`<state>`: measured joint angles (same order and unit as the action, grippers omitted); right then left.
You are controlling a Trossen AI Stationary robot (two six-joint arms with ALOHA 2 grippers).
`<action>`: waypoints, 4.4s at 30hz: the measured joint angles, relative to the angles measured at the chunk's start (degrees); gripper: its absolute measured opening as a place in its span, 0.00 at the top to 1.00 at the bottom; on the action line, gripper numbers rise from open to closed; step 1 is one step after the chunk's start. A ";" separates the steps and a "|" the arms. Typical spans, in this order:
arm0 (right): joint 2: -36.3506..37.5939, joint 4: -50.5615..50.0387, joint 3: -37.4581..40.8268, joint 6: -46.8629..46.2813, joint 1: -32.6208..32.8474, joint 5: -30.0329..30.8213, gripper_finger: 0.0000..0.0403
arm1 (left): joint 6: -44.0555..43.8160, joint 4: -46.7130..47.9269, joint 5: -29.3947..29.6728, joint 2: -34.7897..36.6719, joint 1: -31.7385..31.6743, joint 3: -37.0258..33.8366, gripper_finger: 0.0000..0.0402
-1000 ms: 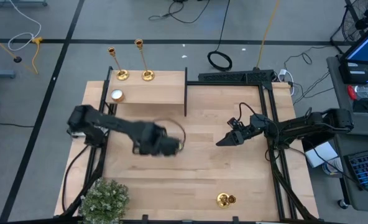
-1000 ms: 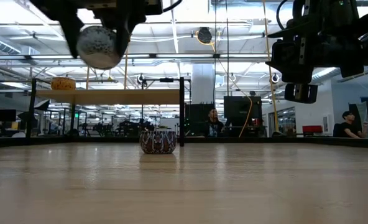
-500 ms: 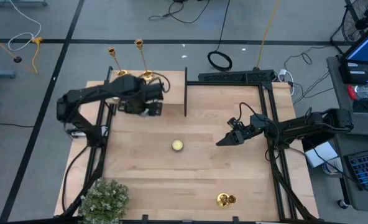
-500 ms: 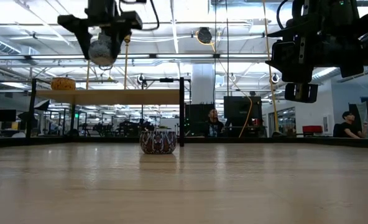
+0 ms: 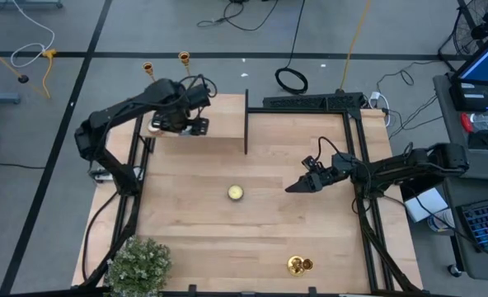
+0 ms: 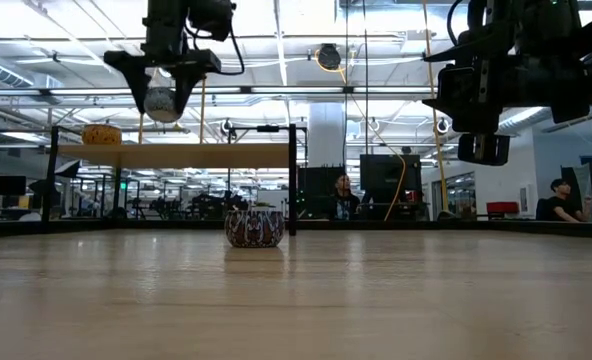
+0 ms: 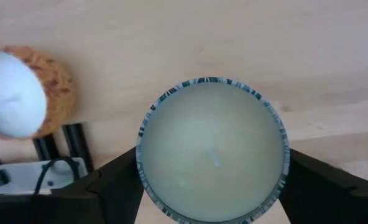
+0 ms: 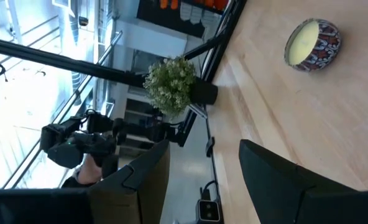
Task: Pick & Place candle stick holders
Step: Put the blue scented candle on the shelf
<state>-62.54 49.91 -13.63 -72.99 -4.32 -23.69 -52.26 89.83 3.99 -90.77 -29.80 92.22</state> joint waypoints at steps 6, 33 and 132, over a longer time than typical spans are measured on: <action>0.00 0.00 0.00 0.09 0.02 0.05 0.52 | 1.60 -3.47 -0.61 0.06 -1.48 -0.02 0.28; 0.00 0.00 0.00 0.37 0.04 0.97 0.52 | 2.76 -6.08 2.26 -5.72 -0.93 0.00 0.27; 0.00 0.00 0.00 1.27 1.44 1.60 0.52 | 3.33 -11.20 4.60 -5.63 -1.96 -6.54 0.27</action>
<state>-62.54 49.91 -13.63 -71.72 -2.87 -22.09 -48.93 78.63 8.58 -96.40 -31.77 85.68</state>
